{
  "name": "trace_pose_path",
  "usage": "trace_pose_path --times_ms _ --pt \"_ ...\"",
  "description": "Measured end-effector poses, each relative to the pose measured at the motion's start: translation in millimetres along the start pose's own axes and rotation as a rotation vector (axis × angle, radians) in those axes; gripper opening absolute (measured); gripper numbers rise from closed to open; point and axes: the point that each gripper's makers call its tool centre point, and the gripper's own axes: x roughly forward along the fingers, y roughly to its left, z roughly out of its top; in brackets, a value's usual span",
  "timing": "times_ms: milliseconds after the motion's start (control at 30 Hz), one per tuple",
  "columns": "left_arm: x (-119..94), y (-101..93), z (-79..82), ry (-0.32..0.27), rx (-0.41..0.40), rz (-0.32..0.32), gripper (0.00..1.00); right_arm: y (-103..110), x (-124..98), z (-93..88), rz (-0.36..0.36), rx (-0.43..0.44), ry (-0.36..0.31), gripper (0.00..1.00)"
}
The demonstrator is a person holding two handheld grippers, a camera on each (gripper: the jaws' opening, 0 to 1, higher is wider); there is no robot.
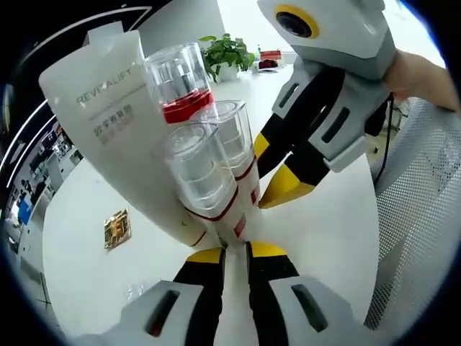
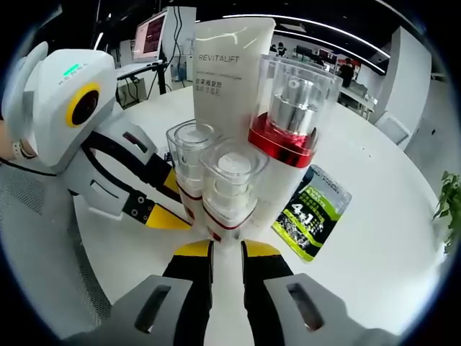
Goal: Arrange the skincare products in the storage area until every visible bottle or jar stands upright without overlapping.
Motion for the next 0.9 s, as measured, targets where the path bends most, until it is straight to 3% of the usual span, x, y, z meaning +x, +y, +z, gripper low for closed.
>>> trace_pose_path --times_ms 400,900 --pt "-9.8 0.1 -2.3 0.000 0.004 0.005 0.08 3.3 -3.0 2.3 -0.004 -0.004 -0.014 0.18" --pt "-44.8 2.6 -1.7 -0.016 -0.024 0.015 0.14 7.0 -21.4 10.3 -0.017 -0.003 -0.048 0.27"
